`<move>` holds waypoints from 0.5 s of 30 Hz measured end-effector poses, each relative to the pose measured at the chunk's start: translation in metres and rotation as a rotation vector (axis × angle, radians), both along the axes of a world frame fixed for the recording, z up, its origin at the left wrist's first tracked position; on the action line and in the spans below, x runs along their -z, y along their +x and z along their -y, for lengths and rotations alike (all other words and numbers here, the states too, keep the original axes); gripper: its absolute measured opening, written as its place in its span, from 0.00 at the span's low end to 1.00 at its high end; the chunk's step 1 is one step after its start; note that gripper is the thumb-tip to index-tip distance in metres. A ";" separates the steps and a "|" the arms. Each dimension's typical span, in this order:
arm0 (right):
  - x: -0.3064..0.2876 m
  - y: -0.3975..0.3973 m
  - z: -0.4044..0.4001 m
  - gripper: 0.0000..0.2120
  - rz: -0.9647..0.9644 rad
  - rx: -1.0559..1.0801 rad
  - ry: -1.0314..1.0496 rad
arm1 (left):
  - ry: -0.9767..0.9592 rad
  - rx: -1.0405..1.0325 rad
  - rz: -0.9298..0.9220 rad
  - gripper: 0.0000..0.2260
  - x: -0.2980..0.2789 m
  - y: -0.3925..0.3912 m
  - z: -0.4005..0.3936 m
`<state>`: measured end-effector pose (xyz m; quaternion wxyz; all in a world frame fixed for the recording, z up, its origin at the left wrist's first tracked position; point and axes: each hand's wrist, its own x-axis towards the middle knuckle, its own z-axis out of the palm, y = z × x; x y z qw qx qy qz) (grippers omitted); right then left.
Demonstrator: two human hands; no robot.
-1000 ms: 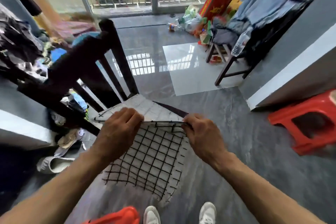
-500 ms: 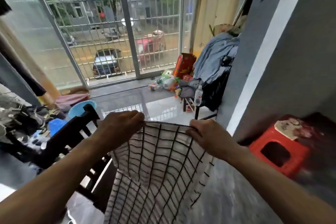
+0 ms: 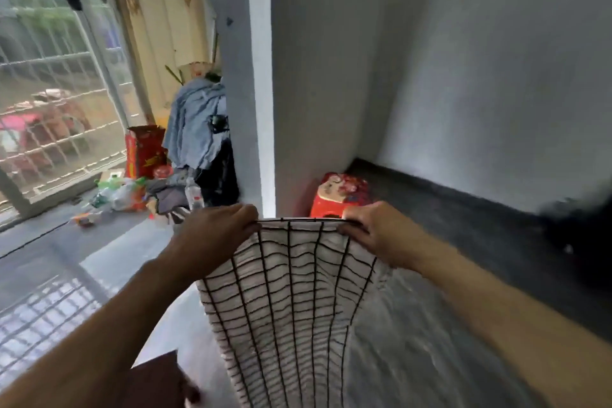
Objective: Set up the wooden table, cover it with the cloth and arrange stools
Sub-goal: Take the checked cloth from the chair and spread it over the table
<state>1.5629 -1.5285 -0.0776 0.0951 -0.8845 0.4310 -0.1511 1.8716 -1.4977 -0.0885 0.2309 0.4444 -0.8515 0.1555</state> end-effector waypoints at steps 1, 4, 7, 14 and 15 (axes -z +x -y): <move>0.000 -0.017 -0.012 0.13 -0.004 0.059 -0.002 | -0.008 0.064 -0.014 0.12 0.003 -0.016 0.007; -0.001 -0.065 -0.060 0.15 -0.007 0.250 0.008 | -0.025 0.176 -0.024 0.10 0.012 -0.068 0.017; 0.001 -0.108 -0.113 0.15 -0.016 0.398 0.051 | -0.045 0.295 -0.030 0.10 0.020 -0.125 0.010; -0.001 -0.201 -0.239 0.13 0.027 0.733 0.047 | -0.022 0.613 -0.040 0.09 0.019 -0.252 -0.034; -0.002 -0.212 -0.255 0.13 0.026 0.764 0.039 | -0.017 0.645 -0.043 0.08 0.018 -0.269 -0.041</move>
